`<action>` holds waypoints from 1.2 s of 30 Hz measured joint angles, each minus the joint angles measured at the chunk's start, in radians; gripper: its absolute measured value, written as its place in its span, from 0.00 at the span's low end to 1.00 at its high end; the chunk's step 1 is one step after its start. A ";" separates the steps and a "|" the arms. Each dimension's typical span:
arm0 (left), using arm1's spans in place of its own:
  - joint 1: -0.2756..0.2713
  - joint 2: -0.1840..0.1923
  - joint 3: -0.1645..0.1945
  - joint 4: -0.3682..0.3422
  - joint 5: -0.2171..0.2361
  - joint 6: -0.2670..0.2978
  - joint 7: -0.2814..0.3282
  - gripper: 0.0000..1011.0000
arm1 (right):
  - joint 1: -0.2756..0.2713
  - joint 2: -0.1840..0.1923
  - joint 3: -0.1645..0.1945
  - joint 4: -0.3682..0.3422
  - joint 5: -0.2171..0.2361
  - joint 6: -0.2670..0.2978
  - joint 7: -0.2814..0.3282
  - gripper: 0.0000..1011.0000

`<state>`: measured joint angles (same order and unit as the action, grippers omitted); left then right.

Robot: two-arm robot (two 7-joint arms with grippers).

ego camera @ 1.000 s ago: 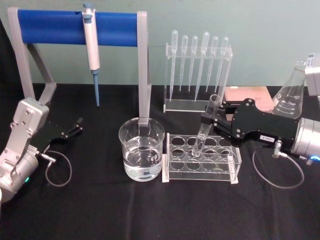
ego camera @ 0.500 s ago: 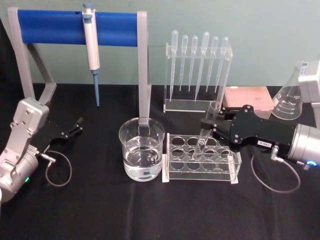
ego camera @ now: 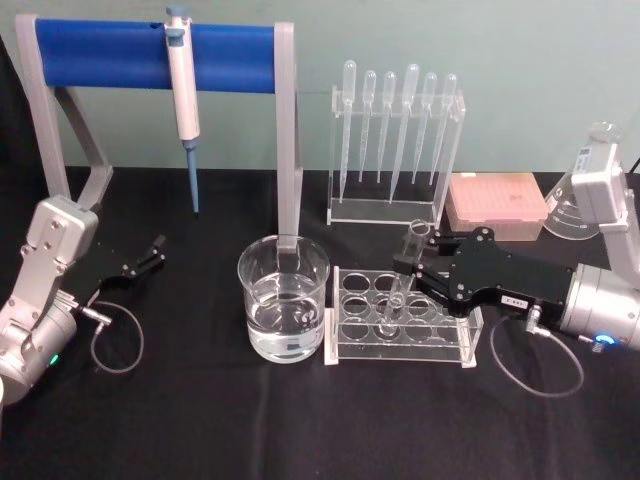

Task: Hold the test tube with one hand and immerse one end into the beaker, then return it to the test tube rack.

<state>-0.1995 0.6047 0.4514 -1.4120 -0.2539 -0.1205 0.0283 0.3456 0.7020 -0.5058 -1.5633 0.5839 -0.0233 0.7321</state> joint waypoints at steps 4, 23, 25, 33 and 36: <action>0.000 0.000 0.000 0.000 0.000 0.000 0.000 0.99 | -0.001 -0.007 -0.003 0.010 -0.008 -0.004 0.001 0.22; 0.000 0.000 0.000 0.000 0.000 0.000 0.000 0.99 | -0.009 -0.021 -0.007 0.028 -0.045 -0.015 -0.011 0.22; 0.000 0.000 0.000 0.000 0.000 0.000 0.000 0.99 | -0.009 -0.020 -0.007 0.028 -0.044 -0.015 -0.011 0.22; 0.000 0.000 0.000 0.000 0.000 0.000 0.000 0.99 | -0.008 -0.019 -0.006 0.026 -0.042 -0.014 -0.010 0.39; 0.000 0.000 0.000 0.000 0.000 0.000 0.000 0.99 | -0.008 -0.019 -0.006 0.026 -0.041 -0.014 -0.010 0.50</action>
<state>-0.1995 0.6047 0.4514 -1.4120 -0.2539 -0.1205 0.0283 0.3376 0.6828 -0.5117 -1.5376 0.5426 -0.0375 0.7220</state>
